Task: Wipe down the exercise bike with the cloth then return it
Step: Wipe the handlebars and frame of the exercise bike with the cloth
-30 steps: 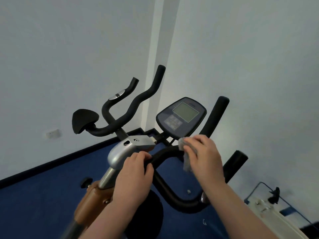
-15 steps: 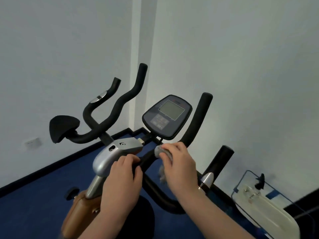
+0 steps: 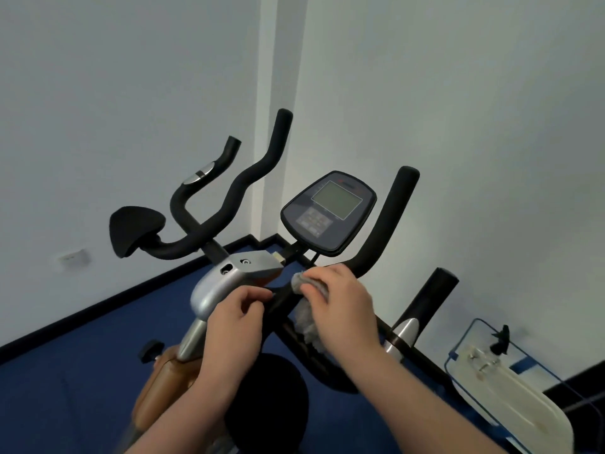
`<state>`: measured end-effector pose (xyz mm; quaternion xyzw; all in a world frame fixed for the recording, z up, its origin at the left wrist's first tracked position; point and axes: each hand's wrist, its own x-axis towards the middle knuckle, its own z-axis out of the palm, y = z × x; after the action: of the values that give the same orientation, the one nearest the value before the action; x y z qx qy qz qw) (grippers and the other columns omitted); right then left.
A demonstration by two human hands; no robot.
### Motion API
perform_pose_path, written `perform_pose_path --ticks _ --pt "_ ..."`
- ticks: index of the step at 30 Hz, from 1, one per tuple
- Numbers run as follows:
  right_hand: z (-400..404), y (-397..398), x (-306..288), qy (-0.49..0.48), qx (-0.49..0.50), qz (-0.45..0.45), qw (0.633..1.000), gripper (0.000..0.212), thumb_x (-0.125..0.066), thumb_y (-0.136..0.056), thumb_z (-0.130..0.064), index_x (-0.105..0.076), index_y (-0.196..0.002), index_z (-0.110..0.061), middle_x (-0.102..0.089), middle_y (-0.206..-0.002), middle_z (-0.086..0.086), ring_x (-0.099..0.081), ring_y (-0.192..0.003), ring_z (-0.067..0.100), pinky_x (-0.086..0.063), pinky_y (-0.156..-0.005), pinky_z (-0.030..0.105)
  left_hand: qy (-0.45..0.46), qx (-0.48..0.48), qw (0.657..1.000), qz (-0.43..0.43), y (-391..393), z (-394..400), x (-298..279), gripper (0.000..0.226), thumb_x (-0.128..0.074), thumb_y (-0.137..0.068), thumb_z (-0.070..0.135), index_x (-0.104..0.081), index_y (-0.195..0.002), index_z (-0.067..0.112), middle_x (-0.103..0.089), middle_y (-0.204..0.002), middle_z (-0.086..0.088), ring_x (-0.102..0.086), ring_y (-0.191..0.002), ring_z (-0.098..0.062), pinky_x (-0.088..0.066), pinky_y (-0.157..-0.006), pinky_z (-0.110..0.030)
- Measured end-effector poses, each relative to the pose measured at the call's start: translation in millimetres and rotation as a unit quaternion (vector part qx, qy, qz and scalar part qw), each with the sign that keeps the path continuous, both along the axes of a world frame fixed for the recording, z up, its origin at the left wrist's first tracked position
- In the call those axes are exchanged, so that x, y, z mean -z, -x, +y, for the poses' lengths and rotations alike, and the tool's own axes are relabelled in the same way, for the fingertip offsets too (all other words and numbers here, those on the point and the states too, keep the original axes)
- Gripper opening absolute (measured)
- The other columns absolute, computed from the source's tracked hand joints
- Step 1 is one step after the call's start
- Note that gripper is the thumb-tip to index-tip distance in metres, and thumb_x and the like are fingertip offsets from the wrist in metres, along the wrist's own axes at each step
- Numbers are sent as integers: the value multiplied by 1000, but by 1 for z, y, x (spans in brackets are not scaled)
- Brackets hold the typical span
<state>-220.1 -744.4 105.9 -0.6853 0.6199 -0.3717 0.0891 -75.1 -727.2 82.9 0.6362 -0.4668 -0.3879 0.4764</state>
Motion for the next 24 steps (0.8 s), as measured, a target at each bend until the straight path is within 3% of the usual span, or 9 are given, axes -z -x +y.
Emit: perform_pose_path --ticks 2,5,8,11,17,20,24 --pt "-10 16 -14 16 4 6 1000 10 -62 -89 -30 -69 -95 -30 -53 -91 -17 -52 -77 0 -39 -67 14 1 -10 1000 0 -2 4 2 26 -51 -87 12 -68 -86 33 -70 -77 15 -61 -68 8 -41 -52 -10" --pt "-25 41 -25 61 110 38 991 13 -59 -91 -31 -68 -99 -29 -48 -94 -15 -53 -79 8 -33 -58 17 -11 -40 999 20 -7 15 13 26 -51 -88 13 -67 -85 34 -69 -74 16 -63 -65 2 -44 -53 -14" --pt "-23 27 -10 47 140 63 987 20 -57 -92 -29 -67 -108 -21 -51 -102 -7 -52 -84 12 -37 -69 23 -22 -79 995 63 -7 24 25 27 -50 -88 11 -67 -84 31 -67 -75 20 -62 -65 3 -48 -49 -12" --pt "-9 -14 10 50 69 42 995 17 -60 -91 -26 -69 -105 -20 -53 -100 -7 -52 -78 8 -39 -71 20 -26 -102 990 96 -6 26 31 27 -49 -88 9 -68 -83 29 -70 -73 9 -64 -62 -4 -52 -56 -22" --pt "0 -28 14 -24 -71 -6 997 15 -65 -87 -27 -73 -100 -26 -54 -96 -14 -54 -83 2 -45 -78 21 -11 -132 982 135 -5 28 32 26 -46 -88 7 -65 -80 24 -69 -73 1 -61 -60 -3 -50 -55 -21" --pt "12 -35 14 -84 -192 38 977 17 -67 -85 -29 -73 -101 -29 -58 -98 -12 -58 -89 5 -47 -83 25 0 -142 979 145 -7 28 32 21 -47 -88 9 -64 -82 20 -68 -79 2 -63 -72 -6 -51 -68 -27" --pt "10 -38 1 -198 -276 72 938 17 -67 -84 -31 -74 -100 -32 -60 -96 -13 -58 -91 5 -47 -85 28 -12 -128 972 198 -9 30 28 15 -47 -93 17 -61 -90 17 -68 -82 1 -64 -71 1 -46 -68 -24"
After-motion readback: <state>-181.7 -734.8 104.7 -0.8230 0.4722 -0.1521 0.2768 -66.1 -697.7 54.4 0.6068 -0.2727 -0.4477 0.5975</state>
